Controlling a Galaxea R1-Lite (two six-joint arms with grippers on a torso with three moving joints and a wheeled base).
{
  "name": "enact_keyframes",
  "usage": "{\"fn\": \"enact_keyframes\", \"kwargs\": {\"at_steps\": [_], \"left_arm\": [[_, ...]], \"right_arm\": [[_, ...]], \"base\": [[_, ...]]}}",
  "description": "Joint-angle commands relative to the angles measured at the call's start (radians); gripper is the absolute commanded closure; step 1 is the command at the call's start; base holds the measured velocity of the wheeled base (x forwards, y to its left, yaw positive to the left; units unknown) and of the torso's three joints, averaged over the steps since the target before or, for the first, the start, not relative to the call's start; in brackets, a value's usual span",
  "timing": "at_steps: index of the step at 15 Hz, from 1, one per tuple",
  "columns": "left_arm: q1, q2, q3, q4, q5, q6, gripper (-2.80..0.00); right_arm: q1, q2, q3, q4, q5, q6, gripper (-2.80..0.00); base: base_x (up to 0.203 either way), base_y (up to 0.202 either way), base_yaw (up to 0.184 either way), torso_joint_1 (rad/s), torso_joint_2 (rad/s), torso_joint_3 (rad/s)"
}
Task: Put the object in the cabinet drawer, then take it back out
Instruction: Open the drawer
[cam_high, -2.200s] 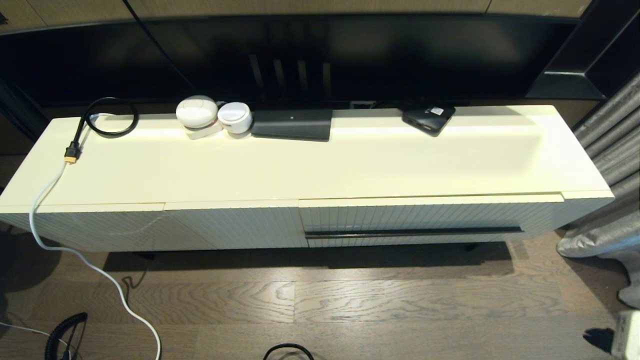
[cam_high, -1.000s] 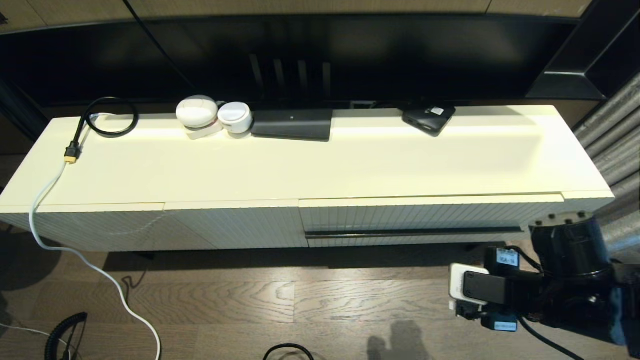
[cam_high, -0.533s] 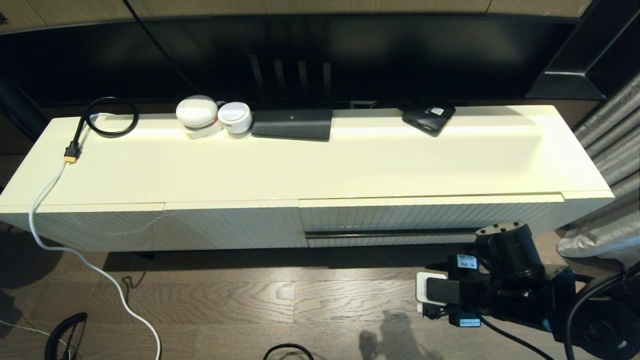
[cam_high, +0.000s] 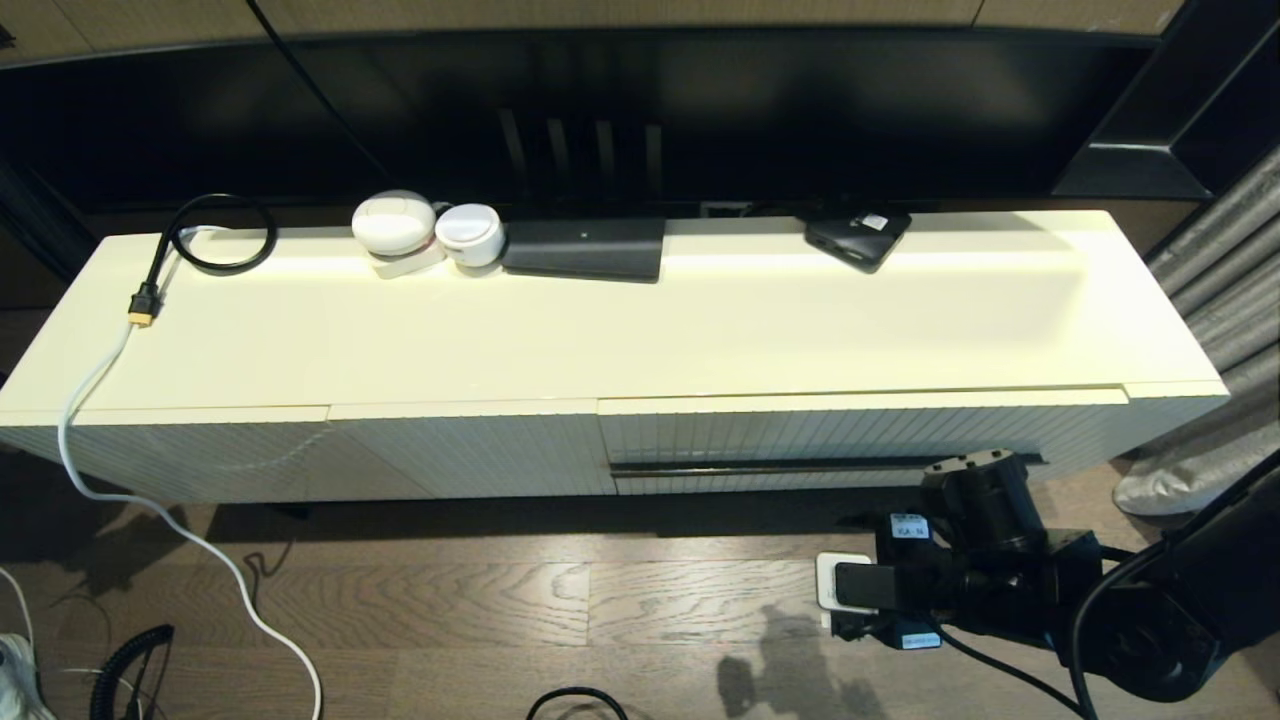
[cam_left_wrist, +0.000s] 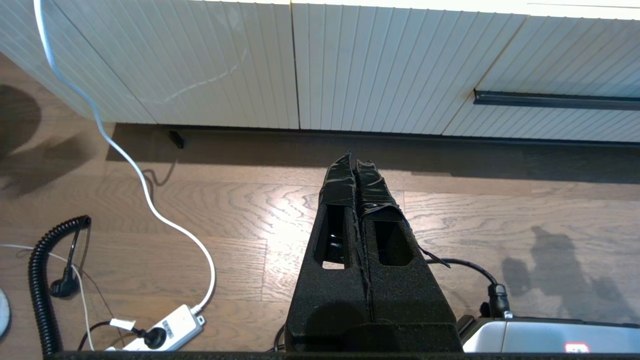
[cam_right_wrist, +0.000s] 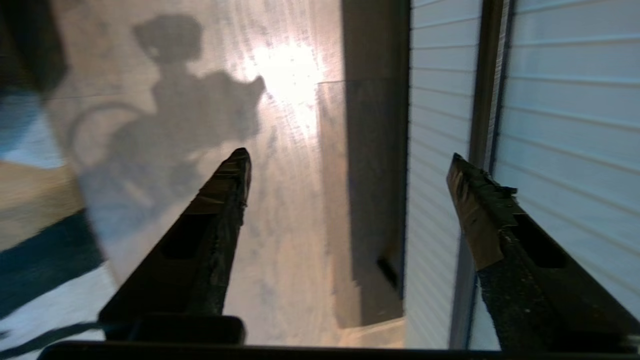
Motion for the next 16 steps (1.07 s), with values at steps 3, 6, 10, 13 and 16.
{"fn": "enact_keyframes", "kwargs": {"at_steps": [3, 6, 10, 13, 16], "left_arm": [[0.001, 0.000, 0.000, 0.000, 0.000, -0.001, 0.00], [0.000, 0.000, 0.000, 0.000, 0.000, -0.001, 0.00], [0.001, 0.000, 0.000, -0.001, 0.000, -0.001, 0.00], [0.001, 0.000, 0.000, 0.000, 0.000, -0.001, 0.00], [0.001, 0.000, 0.000, 0.000, 0.000, -0.001, 0.00]], "right_arm": [[-0.020, 0.080, -0.025, -0.020, 0.002, -0.022, -2.80], [-0.043, 0.125, -0.077, -0.024, 0.002, -0.026, -2.80], [-0.063, 0.172, -0.137, -0.025, 0.010, -0.026, -2.80], [-0.074, 0.210, -0.174, -0.031, 0.014, -0.028, -2.80], [-0.083, 0.241, -0.206, -0.054, 0.014, -0.029, -2.80]], "base": [[0.000, 0.000, 0.000, 0.000, 0.00, 0.000], [0.000, 0.000, 0.000, 0.000, 0.00, 0.000], [0.000, 0.000, 0.000, 0.000, 0.00, 0.000], [0.000, 0.000, 0.000, 0.000, 0.00, 0.000], [0.000, 0.000, 0.000, 0.000, 0.00, 0.000]]}}
